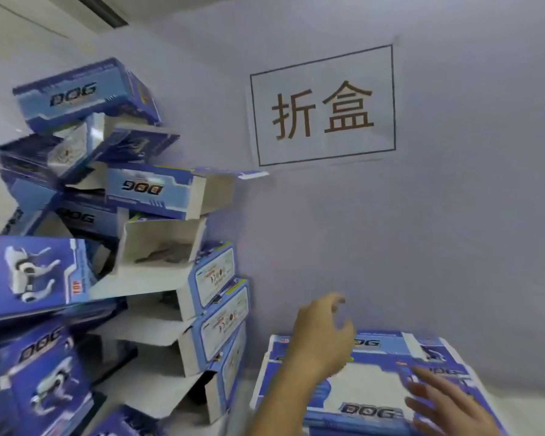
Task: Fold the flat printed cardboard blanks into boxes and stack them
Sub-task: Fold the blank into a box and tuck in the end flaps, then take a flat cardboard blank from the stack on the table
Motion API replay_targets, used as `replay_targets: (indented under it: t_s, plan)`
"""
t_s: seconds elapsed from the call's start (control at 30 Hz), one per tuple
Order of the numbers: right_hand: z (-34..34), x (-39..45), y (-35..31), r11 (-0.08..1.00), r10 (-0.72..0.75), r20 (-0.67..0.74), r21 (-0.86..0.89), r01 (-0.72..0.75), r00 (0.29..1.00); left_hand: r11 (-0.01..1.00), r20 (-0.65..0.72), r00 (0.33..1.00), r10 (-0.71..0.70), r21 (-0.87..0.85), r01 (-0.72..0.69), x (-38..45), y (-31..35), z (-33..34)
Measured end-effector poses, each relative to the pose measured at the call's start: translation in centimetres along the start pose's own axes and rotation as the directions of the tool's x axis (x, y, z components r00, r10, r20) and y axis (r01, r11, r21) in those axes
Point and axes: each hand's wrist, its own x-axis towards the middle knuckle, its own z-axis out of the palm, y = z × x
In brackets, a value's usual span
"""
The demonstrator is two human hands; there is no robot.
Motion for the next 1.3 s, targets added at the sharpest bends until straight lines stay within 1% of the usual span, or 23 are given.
replay_targets:
  t_s: [0.03,0.07,0.1,0.13,0.17,0.2,0.27,0.4,0.43,0.53,0.6,0.63,0.67,0.7,0.77,0.8,0.83,0.9,0.97,1.03,1.1,1.2,1.3]
  plan:
    - [-0.6,0.3,0.7,1.0,-0.002,0.053,-0.007,0.002,0.999,0.998,0.045,0.997,-0.055,0.039,0.053,-1.7,-2.3,2.5]
    - [-1.6,0.7,0.2,0.999,0.006,0.169,-0.038,0.0,0.986,0.993,0.072,0.992,-0.105,0.056,0.101,-3.4,-4.1,4.1]
    - [-1.6,0.5,0.6,0.999,0.018,0.164,-0.048,-0.01,0.986,0.987,0.069,0.985,-0.157,0.055,0.153,-4.4,-5.4,5.1]
    - [-2.2,0.4,0.9,0.999,0.033,0.192,-0.048,-0.024,0.981,0.974,0.079,0.975,-0.209,0.107,0.2,-4.6,-6.6,5.8]
    - [-3.0,0.7,1.2,0.999,0.035,0.206,-0.048,-0.026,0.978,0.964,0.081,0.974,-0.214,0.182,0.196,-4.9,-7.6,6.3]
    - [-3.3,1.2,1.3,0.998,0.038,0.219,-0.065,-0.025,0.975,0.946,0.14,0.962,-0.233,0.262,0.19,-5.3,-8.4,6.6]
    - [-3.1,1.7,1.5,0.99,0.016,0.246,-0.14,0.019,0.969,0.922,0.202,0.958,-0.205,0.369,0.119,-6.3,-9.1,7.4]
    - [-2.9,2.5,2.2,0.977,-0.027,0.205,-0.2,0.069,0.978,0.882,0.255,0.938,-0.235,0.461,0.095,-6.2,-10.0,7.0]
    - [-2.9,2.7,2.4,0.973,-0.047,0.198,-0.214,0.09,0.979,0.876,0.236,0.943,-0.234,0.473,0.099,-6.3,-9.7,6.7]
    - [-3.0,2.9,2.7,0.966,-0.125,0.172,-0.204,0.16,0.977,0.893,0.168,0.973,-0.16,0.445,0.07,-6.5,-9.4,6.4]
    - [-3.1,2.5,2.9,0.962,-0.234,0.095,-0.123,0.245,0.968,0.896,0.117,0.989,-0.095,0.442,0.034,-6.7,-9.1,6.0]
    - [-3.2,2.4,3.1,0.951,-0.297,0.044,-0.078,0.299,0.954,0.903,0.07,0.996,-0.053,0.43,0.018,-6.9,-8.9,5.9]
    - [-3.2,2.1,3.2,0.937,-0.347,-0.014,-0.049,0.346,0.938,0.912,0.023,0.999,-0.042,0.41,0.028,-7.1,-8.5,5.7]
    - [-3.2,2.0,3.3,0.924,-0.383,-0.075,-0.021,0.382,0.921,0.916,-0.027,1.0,0.006,0.402,0.005,-7.2,-8.1,5.6]
    - [-3.1,1.9,3.4,0.917,-0.392,-0.15,0.012,0.398,0.908,0.893,-0.174,0.965,0.194,0.439,-0.1,-7.0,-7.8,5.5]
    - [-3.1,2.0,3.4,0.928,-0.366,-0.141,0.017,0.372,0.92,0.88,-0.253,0.928,0.274,0.454,-0.137,-7.0,-7.9,5.6]
    - [-2.9,2.1,3.5,0.947,-0.317,-0.098,0.022,0.321,0.943,0.87,-0.295,0.896,0.331,0.463,-0.169,-6.9,-8.0,5.8]
    - [-2.5,2.2,3.4,0.986,-0.168,0.035,0.017,0.167,0.985,0.874,-0.357,0.863,0.357,0.453,-0.175,-6.7,-8.2,6.3]
    - [-2.2,2.1,3.5,0.997,-0.073,0.137,-0.013,0.075,0.988,0.875,-0.432,0.817,0.383,0.454,-0.17,-6.4,-8.3,6.2]
    - [-2.0,1.8,3.6,0.997,-0.055,0.182,-0.041,0.064,0.982,0.866,-0.528,0.738,0.42,0.477,-0.152,-6.2,-8.3,5.9]
    - [-1.9,1.5,3.5,0.996,-0.065,0.209,-0.044,0.075,0.976,0.876,-0.597,0.68,0.426,0.461,-0.143,-6.1,-7.7,5.1]
    - [-2.0,1.7,3.4,0.995,-0.093,0.204,-0.018,0.099,0.974,0.934,-0.671,0.657,0.344,0.314,-0.168,-6.3,-6.2,3.8]
    - [-2.1,1.9,3.4,0.991,-0.13,0.212,0.003,0.133,0.969,0.967,-0.713,0.655,0.25,0.153,-0.202,-6.5,-4.9,2.8]
